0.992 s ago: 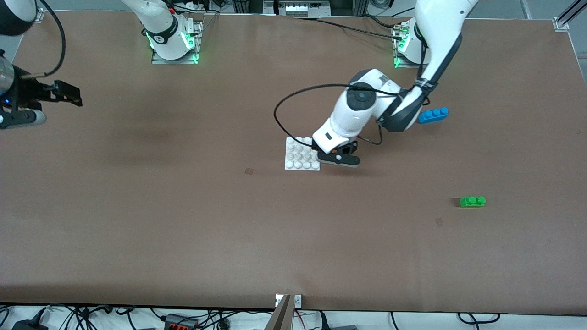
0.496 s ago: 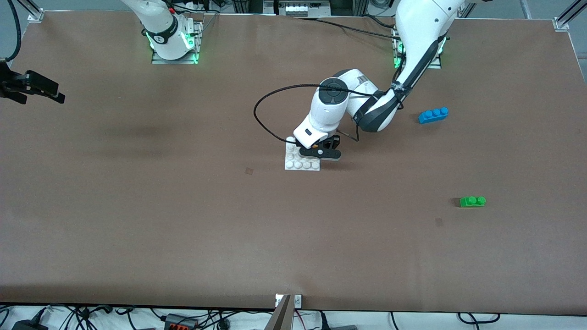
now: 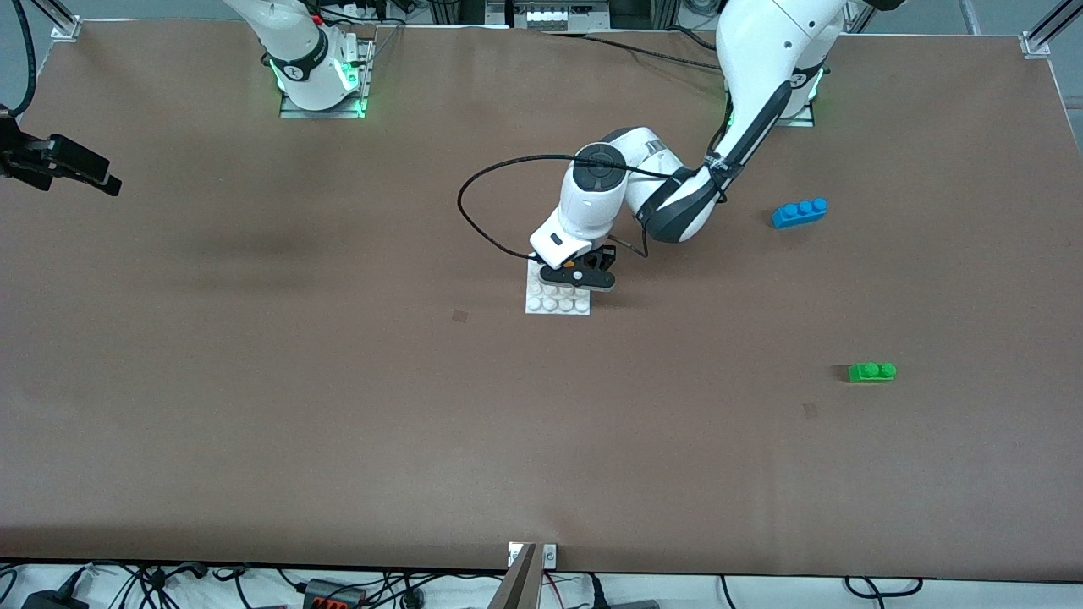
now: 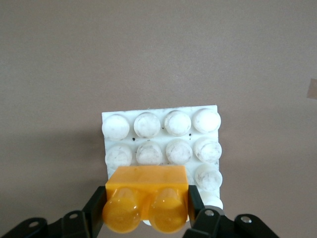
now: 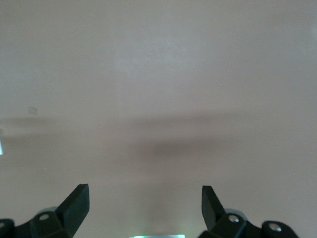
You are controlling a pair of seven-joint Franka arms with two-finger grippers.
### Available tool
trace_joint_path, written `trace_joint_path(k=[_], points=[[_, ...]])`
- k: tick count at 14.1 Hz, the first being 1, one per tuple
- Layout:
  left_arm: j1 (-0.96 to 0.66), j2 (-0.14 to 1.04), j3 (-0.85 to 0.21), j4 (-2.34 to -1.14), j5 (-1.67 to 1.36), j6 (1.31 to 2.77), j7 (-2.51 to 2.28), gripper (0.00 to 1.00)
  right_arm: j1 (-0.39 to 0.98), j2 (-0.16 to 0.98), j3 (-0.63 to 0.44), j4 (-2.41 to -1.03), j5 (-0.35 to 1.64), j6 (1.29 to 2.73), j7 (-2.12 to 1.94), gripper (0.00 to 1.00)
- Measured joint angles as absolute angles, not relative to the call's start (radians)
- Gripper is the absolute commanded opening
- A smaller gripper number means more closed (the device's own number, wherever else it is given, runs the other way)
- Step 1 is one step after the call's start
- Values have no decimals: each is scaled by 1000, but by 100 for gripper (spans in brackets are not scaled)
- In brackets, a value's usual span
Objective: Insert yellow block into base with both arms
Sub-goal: 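Press the yellow block down onto the plate studs with the left gripper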
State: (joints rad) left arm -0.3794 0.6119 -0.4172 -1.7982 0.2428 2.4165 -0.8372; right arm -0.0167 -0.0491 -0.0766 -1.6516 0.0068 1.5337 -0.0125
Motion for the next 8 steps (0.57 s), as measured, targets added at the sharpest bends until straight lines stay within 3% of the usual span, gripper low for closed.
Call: trace_joint_path(k=[8], points=[[-421,649,-416,-1780,290,2417,-877,58,-40,-49,-3,-1617,-23,1464,-7,100]])
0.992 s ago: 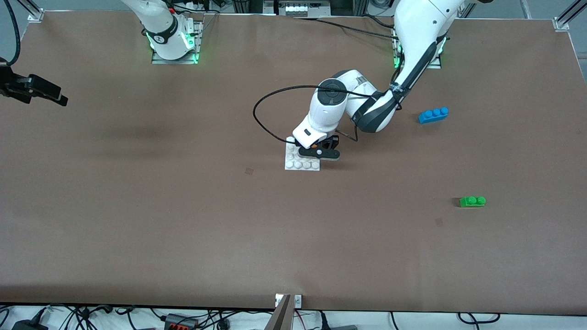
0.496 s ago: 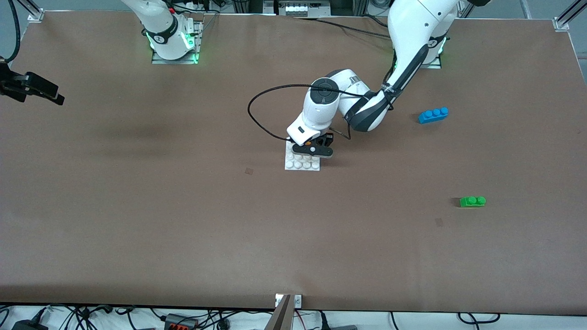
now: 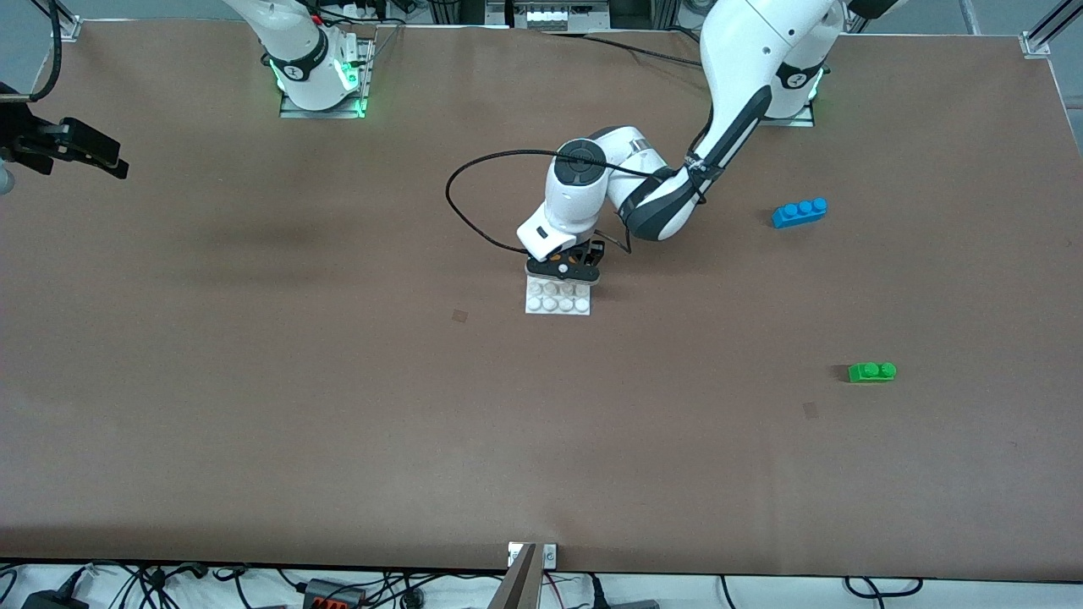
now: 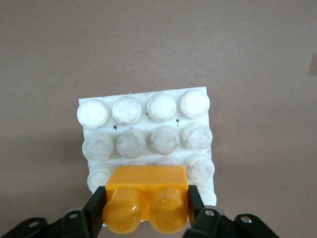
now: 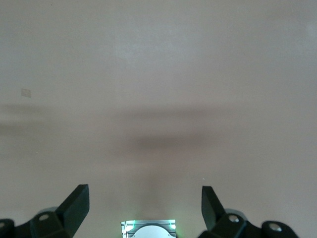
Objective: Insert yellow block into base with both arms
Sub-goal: 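Press the yellow block down onto the plate studs with the left gripper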
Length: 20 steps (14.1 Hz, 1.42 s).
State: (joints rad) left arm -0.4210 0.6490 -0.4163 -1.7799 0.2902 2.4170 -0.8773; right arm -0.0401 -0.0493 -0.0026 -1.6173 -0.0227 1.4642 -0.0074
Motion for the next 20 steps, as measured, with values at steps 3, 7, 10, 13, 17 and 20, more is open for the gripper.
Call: trace_joint_path(k=[3,7,10,13,17,20], points=[[-421,657,-414,-1769,291,2417,-882,58,-37,-49,-19,-1617,-10,1464,-7,100],[-421,673,-409,-1746,296,2414,-883,58,-12,-45,-75,-1617,10,1464,-8,100],[-423,686,-409,-1744,340,2409,-916,58,-1,-45,-75,-1617,10,1464,-8,100],[-432,695,-409,-1741,361,2394,-936,100,5,-44,-75,-1617,10,1463,-8,100],[-432,697,-410,-1680,361,2310,-938,100,9,-43,-76,-1617,10,1463,-8,100],[-430,696,-409,-1580,361,2183,-933,100,9,-43,-76,-1617,10,1463,-8,100]])
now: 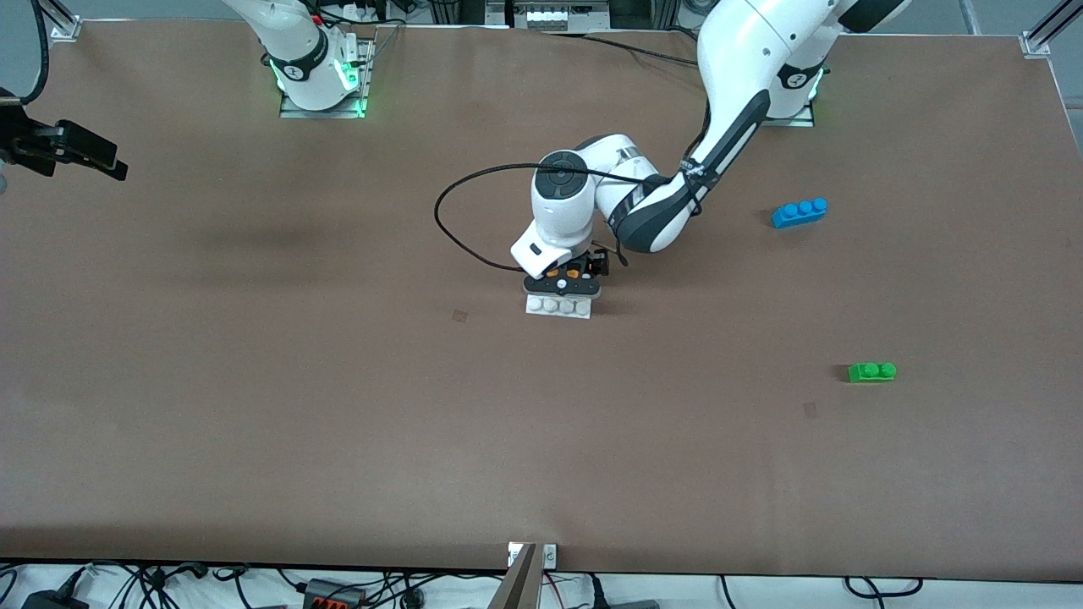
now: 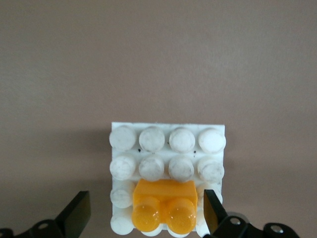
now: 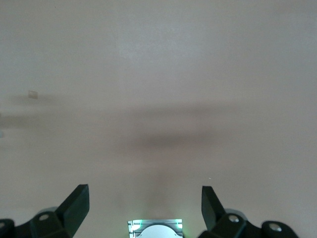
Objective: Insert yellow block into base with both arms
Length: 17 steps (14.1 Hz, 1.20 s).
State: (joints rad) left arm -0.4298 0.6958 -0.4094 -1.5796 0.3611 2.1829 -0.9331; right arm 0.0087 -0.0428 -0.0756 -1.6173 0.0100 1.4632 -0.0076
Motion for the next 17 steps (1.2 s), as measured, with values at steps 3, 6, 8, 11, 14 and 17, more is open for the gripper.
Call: trace_joint_path(k=[3,6,8,11,14,17], points=[[-405,692,-407,-1552,361,2156,-914,100,9,-43,-76,-1617,10,1463,-8,100],[-351,668,-407,-1545,361,2107,-811,100,9,-42,-76,-1617,10,1463,-8,100],[-310,640,-407,-1545,358,2057,-716,100,9,-42,-76,-1617,10,1469,-8,100],[-241,589,-406,-1545,331,1990,-531,100,9,-33,-76,-1629,10,1561,-7,100],[-169,521,-403,-1557,297,1953,-406,100,9,-28,-76,-1650,10,1595,1,100],[-98,429,-378,-1605,181,1920,-262,100,9,-28,-76,-1651,10,1605,1,100]])
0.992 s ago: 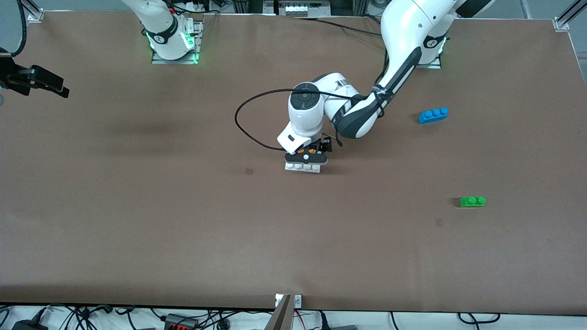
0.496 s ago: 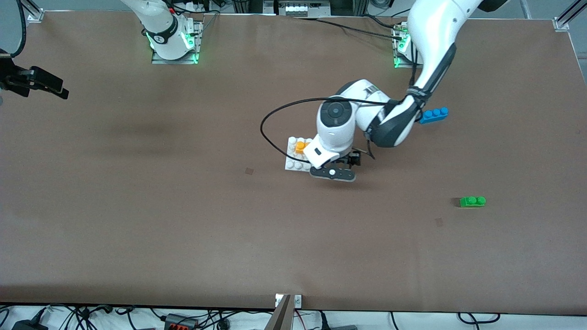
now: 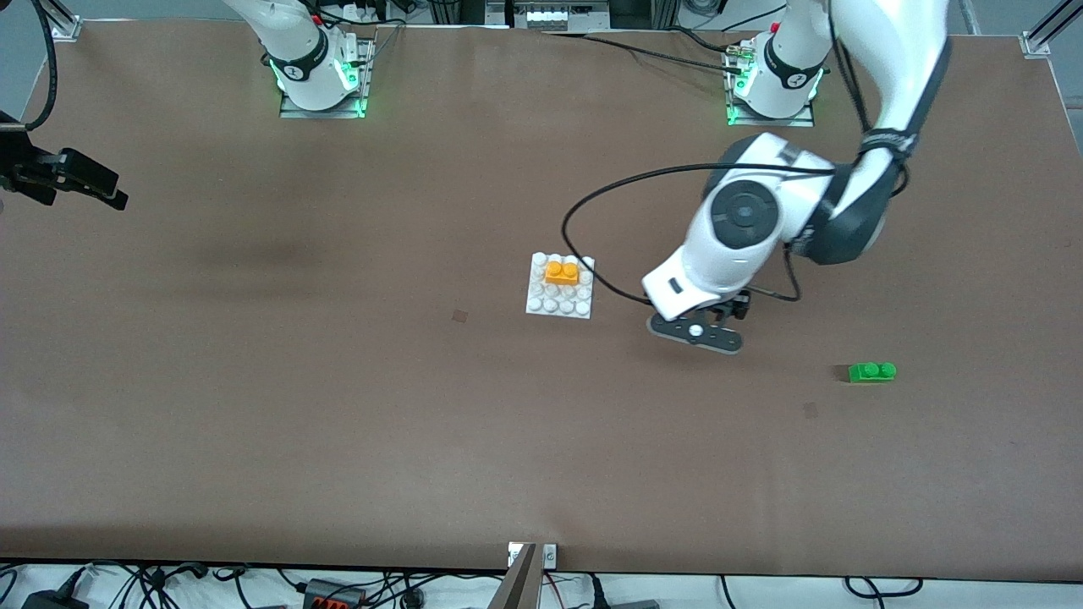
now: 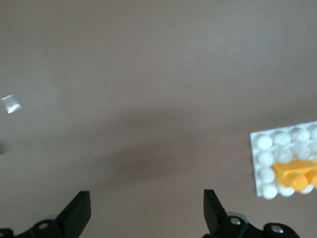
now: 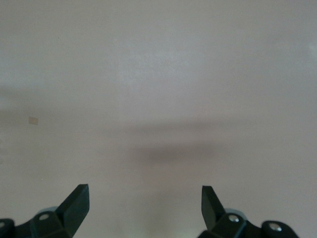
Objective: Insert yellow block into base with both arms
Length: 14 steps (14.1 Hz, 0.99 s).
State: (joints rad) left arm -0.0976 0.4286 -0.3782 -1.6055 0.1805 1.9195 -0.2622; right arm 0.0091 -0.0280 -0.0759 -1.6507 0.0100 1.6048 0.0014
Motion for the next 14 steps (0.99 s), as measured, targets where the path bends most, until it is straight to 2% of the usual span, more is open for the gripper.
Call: trace_joint_path(k=[7,11,14], points=[[-84,186,-258,-1640,53,1692,-129,100,15,-27,-76,-1651,10,1610,1,100],[-87,25,-191,-1730,15,1662,-91,100,15,-27,-77,-1651,10,1611,2,100],[-87,-19,-156,-1771,10,1654,-32,100,15,-27,-78,-1651,10,1612,2,100]])
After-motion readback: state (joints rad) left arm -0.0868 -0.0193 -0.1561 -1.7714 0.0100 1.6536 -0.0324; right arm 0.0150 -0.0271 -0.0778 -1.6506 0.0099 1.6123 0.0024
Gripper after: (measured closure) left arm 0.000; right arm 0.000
